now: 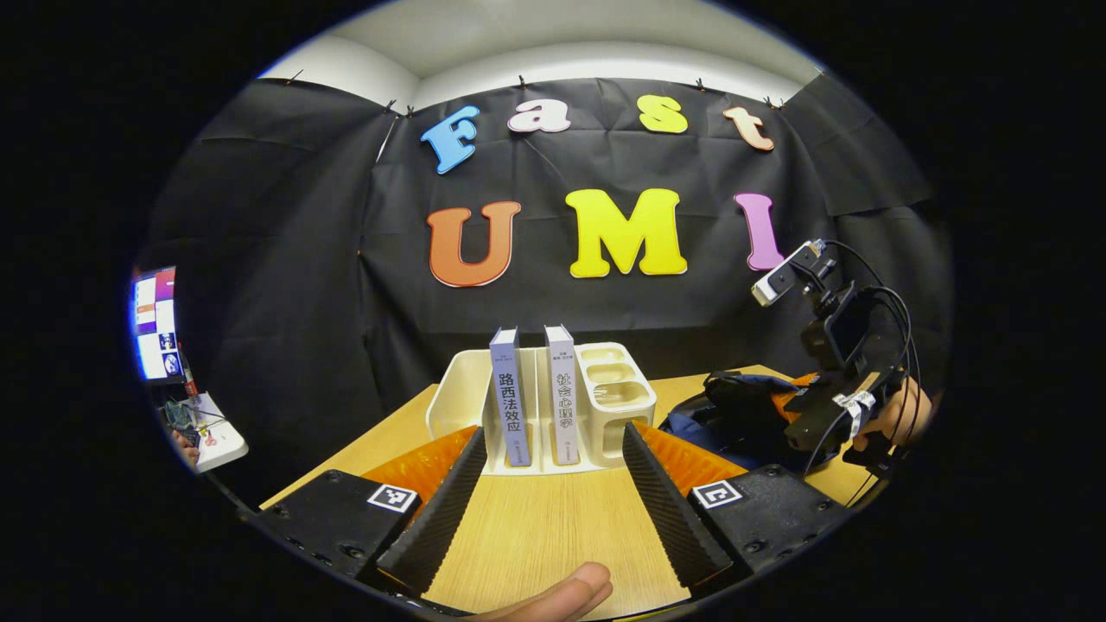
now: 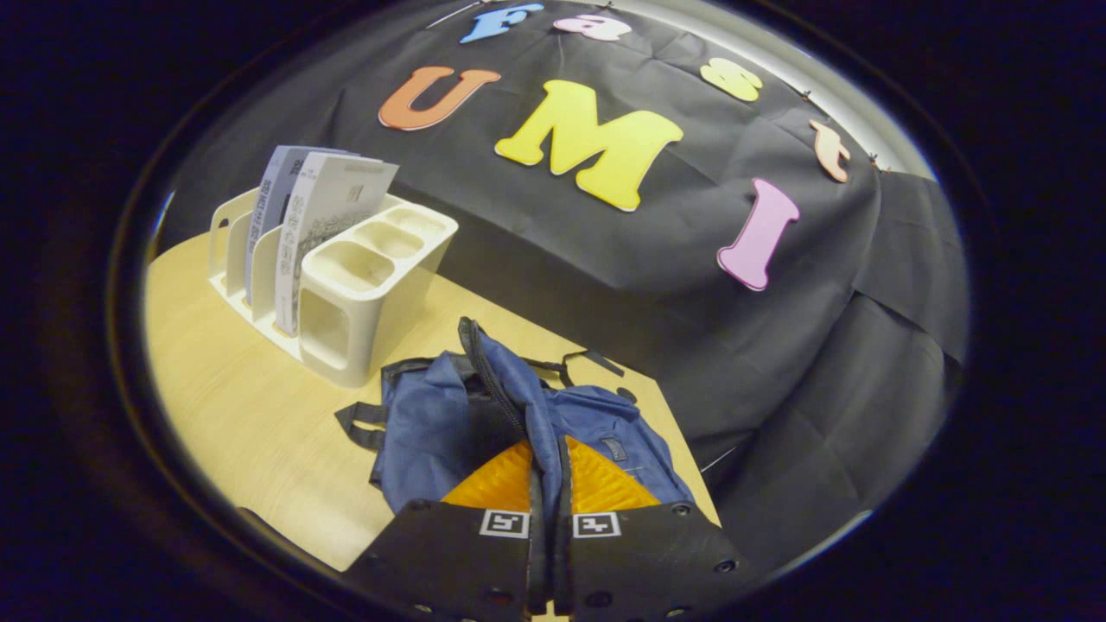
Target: Open the schoolbag, grab two books from the bookshelf and put them into the schoolbag.
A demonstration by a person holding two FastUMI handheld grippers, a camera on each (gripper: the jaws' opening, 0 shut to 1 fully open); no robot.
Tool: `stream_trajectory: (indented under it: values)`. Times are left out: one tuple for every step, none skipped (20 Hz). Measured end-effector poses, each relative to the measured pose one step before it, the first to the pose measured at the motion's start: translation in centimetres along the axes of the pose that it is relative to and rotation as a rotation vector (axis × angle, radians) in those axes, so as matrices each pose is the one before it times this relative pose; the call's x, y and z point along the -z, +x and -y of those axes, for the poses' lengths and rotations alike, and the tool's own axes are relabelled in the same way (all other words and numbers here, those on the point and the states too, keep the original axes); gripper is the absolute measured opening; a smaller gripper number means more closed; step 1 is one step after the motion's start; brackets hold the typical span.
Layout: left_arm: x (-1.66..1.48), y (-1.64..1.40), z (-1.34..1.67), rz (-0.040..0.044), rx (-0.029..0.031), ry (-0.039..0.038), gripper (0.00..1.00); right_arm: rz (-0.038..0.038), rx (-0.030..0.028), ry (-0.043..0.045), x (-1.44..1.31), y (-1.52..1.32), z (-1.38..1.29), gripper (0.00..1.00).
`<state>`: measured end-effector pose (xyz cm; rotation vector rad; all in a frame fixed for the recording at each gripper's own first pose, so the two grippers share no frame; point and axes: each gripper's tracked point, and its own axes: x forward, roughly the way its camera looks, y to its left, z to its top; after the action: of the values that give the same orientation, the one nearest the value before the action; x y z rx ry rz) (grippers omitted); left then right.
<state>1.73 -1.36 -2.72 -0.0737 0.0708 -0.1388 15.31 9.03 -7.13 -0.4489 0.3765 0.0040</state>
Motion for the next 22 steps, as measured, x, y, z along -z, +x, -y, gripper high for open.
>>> stream_trajectory:
  values:
    - [0.273,0.118,0.304,-0.00875,0.00596,-0.00657,0.99,0.00395,-0.00086,0.01427,-0.329,0.022,0.854,0.04]
    - [0.335,0.207,0.342,-0.00998,0.00397,-0.00079,0.99,0.00685,0.00505,0.01257,-0.483,-0.038,0.942,0.04]
    - [0.222,0.323,0.105,-0.00621,-0.00379,0.00432,1.0,0.00563,0.00809,0.0125,-0.362,-0.025,1.092,0.04]
    - [0.361,0.263,-0.13,-0.0103,-0.00962,0.0063,1.0,0.00599,0.00557,0.01702,-0.435,0.04,0.906,0.04]
    - [0.35,0.333,0.029,-0.00613,-0.00898,0.00683,1.0,0.00443,-0.00149,0.01582,-0.304,0.036,0.783,0.04]
    - [0.124,0.359,0.078,0.00166,-0.01041,0.0066,1.0,0.00478,0.00171,0.01017,-0.403,0.136,0.786,0.04]
    - [0.141,0.399,0.126,0.00592,-0.00759,0.01062,1.0,0.00346,0.00917,0.0087,-0.237,0.204,0.984,0.04]
    - [0.459,0.597,0.216,-0.00222,-0.00195,0.00504,1.0,0.0047,0.00492,0.0041,-0.36,0.146,0.745,0.04]
    - [0.549,0.58,0.52,-0.00681,0.01005,-0.00796,1.0,0.00681,0.00307,0.0018,-0.273,0.162,0.63,0.04]
    - [0.446,0.47,0.6,-0.01016,0.01679,-0.0181,1.0,0.00501,0.00422,0.00208,-0.255,0.119,0.571,0.04]
    - [0.407,0.403,0.414,-0.01059,0.01333,-0.01734,1.0,0.00476,-0.00208,-0.0021,-0.16,0.091,0.375,0.04]
    - [0.156,0.3,-0.091,-0.00233,-0.00108,-0.00895,1.0,0.01121,-0.00342,0.00131,-0.397,0.025,0.397,0.04]
    - [0.026,0.261,-0.436,0.00079,-0.0138,-0.00324,1.0,0.01485,-0.00084,0.00313,-0.351,-0.053,0.545,0.04]
    - [0.086,0.404,-0.567,-0.00196,-0.01459,-0.00662,1.0,0.01172,0.0025,0.00592,-0.286,0.02,0.568,0.04]
    - [-0.026,0.324,-0.476,-0.00035,-0.01332,-0.01135,1.0,0.00787,0.00055,0.00867,-0.129,0.043,0.566,0.03]
    - [-0.034,0.251,-0.691,-0.00216,-0.01493,-0.01266,1.0,0.0016,-0.00304,0.00828,-0.188,0.144,0.472,0.0]
    - [-0.227,0.426,-0.539,0.00121,-0.01183,-0.0001,1.0,0.00352,-0.00326,0.00844,-0.095,0.06,0.511,0.04]
    - [-0.341,0.45,-0.818,-0.00211,-0.0195,0.00617,1.0,0.00233,-0.00305,0.00539,-0.24,0.005,0.481,0.04]
    - [-0.452,0.568,-0.716,-0.00405,-0.02121,0.01215,1.0,0.00569,-0.00315,0.00479,-0.203,-0.015,0.54,0.04]
    - [-0.367,0.581,-0.447,-0.0039,-0.01303,0.00929,1.0,0.00579,-0.00477,0.00602,-0.265,-0.023,0.455,0.04]
    - [-0.476,0.588,-0.238,-0.00409,-0.00703,0.01199,1.0,0.00075,-0.00603,0.00759,-0.337,0.026,0.332,0.04]
    - [-0.481,0.695,-0.132,-0.00114,-0.00157,0.00916,1.0,0.00021,-0.0046,0.00451,-0.02,0.166,0.321,0.04]
